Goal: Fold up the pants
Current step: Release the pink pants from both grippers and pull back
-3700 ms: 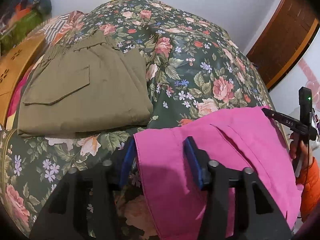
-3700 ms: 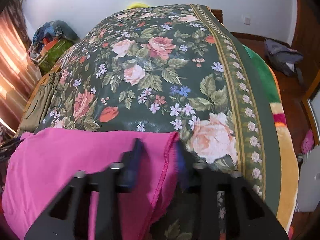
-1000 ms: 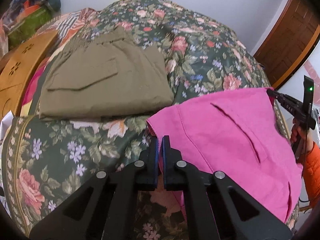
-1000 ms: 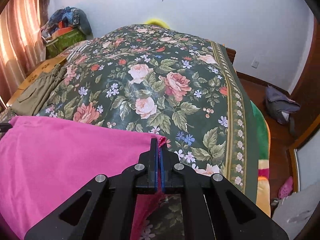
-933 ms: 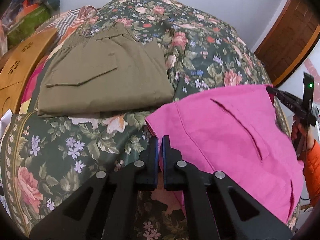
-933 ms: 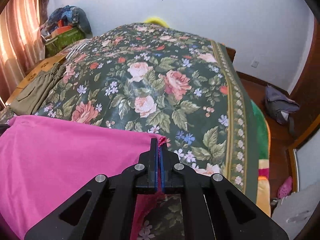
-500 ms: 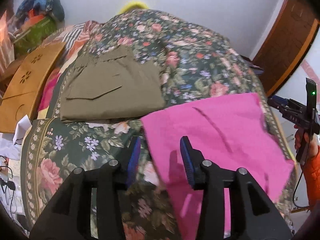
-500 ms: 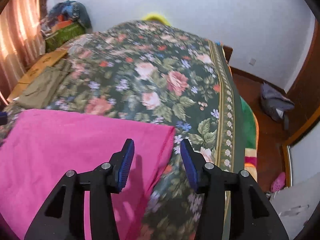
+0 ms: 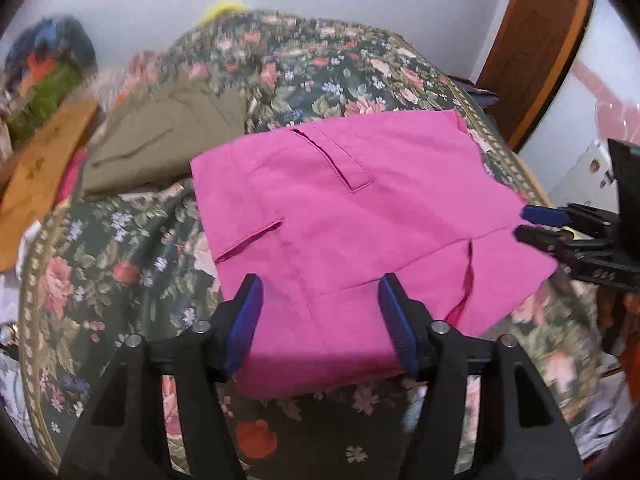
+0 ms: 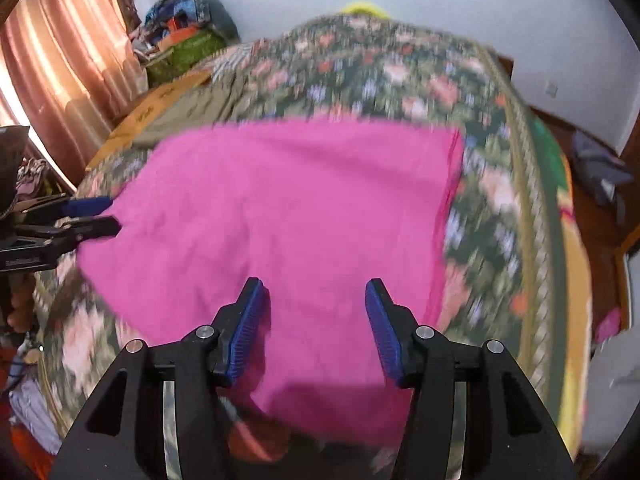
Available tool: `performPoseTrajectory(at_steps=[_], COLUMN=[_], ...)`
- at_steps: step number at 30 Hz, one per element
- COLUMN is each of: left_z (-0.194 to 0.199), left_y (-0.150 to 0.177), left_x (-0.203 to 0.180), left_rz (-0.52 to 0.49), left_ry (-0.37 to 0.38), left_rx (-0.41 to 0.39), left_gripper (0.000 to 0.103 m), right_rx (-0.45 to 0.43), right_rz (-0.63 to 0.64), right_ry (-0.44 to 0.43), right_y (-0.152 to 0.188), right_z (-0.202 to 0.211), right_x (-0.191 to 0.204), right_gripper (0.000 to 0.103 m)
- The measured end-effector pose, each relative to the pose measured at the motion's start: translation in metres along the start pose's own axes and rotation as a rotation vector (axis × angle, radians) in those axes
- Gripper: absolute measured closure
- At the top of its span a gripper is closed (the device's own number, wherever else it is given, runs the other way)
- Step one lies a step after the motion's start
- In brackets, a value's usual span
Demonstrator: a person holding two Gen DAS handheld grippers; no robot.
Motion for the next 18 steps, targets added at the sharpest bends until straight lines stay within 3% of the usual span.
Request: performPoseTrajectory(at_steps=[2,7,14,16,18], left_z=[0.001,-0.002,0.025,0.032,0.036], left_y=[0.005,0.014,0.021,0.025,0.030], left_x=[0.004,0.028,0.042,0.044,0.042], left_rz=[-0.001,0.103,0.151,0.190,0.213], left_ry=[-0.021,0.068,0.055,0.084,0.106], left_rx=[-0.018,0.031,0.034,0.071,0.090], left_gripper=[0.027,0.022,0.021,0.012,0.009], right_rx=[-0.033,-0.065,-0.025,-0.022,-0.040], right_rz=[-0.052,-0.135,-0.097,-0.083,-0.070], right_ry=[-0.003,-0.030,0.030,0.072,0.105], right_y=[0.010,0.024,0.030,0.031,0.031], right_z=[0.004,0.009,0.025,0.033,0.041], right_x=[-0.005,-0.007,0.000,-0.001,-0.001], right_gripper=[0.050,0.050,0.040,0.040,0.040])
Point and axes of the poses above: each gripper's, at about its wrist camera, not at the fingertips, and z roughly against the way its jaws point, x to its left, y to its underside, the point moved 5 cm from there along -z, roughly the way its jaws point, and after that the axes turned 8 degrees about -y, right-handed, at the moved point
